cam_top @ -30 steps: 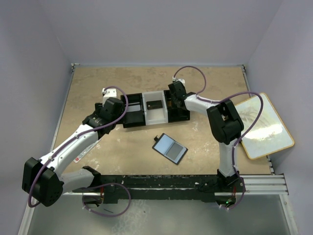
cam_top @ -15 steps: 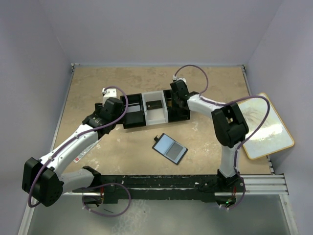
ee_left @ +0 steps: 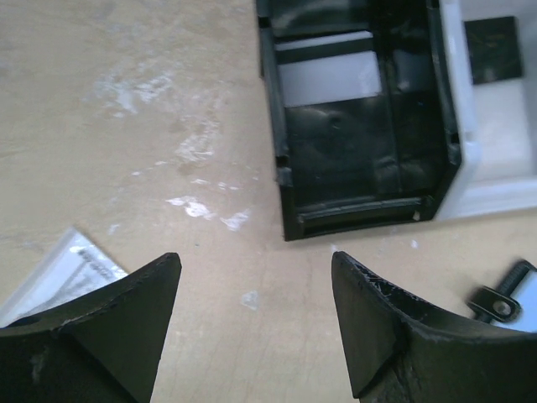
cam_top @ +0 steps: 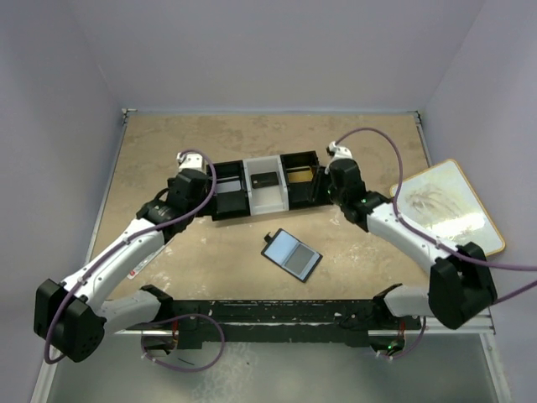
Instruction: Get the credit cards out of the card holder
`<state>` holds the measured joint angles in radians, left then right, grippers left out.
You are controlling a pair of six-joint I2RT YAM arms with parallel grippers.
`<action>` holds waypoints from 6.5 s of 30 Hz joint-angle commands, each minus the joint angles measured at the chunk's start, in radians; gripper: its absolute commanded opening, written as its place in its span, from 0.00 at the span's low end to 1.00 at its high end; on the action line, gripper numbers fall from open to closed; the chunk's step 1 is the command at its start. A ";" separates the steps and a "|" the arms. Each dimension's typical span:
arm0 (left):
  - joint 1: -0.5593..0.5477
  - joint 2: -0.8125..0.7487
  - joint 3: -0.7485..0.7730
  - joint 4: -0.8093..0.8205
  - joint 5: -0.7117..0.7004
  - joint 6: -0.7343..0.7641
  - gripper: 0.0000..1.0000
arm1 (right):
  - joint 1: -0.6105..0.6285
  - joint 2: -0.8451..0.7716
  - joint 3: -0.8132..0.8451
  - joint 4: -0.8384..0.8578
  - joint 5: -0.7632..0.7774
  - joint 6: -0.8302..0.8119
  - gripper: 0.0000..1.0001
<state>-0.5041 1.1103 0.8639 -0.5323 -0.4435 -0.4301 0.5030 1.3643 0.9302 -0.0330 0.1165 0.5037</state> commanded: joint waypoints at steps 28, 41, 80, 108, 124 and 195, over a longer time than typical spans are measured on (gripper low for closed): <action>-0.324 0.184 -0.253 0.504 0.351 -0.318 0.70 | 0.044 -0.287 -0.613 0.249 -0.195 0.315 0.40; -0.379 0.296 -0.224 0.481 0.315 -0.296 0.65 | 0.044 -0.258 -0.597 0.261 -0.254 0.257 0.39; -0.443 0.429 -0.156 0.413 0.220 -0.285 0.61 | 0.044 -0.269 -0.580 0.271 -0.382 0.196 0.39; -0.476 0.437 -0.152 0.385 0.172 -0.294 0.49 | 0.045 -0.336 -0.579 0.169 -0.315 0.203 0.39; -0.483 0.439 -0.126 0.387 0.187 -0.287 0.49 | 0.044 -0.250 -0.561 0.198 -0.322 0.187 0.37; -0.535 0.331 -0.098 0.385 0.238 -0.173 0.53 | 0.254 -0.278 -0.671 0.538 -0.320 0.485 0.36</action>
<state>-1.0313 1.4258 0.7094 -0.1799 -0.2230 -0.6670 0.6994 1.1038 0.3290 0.3641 -0.1772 0.8955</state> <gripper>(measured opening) 0.533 0.358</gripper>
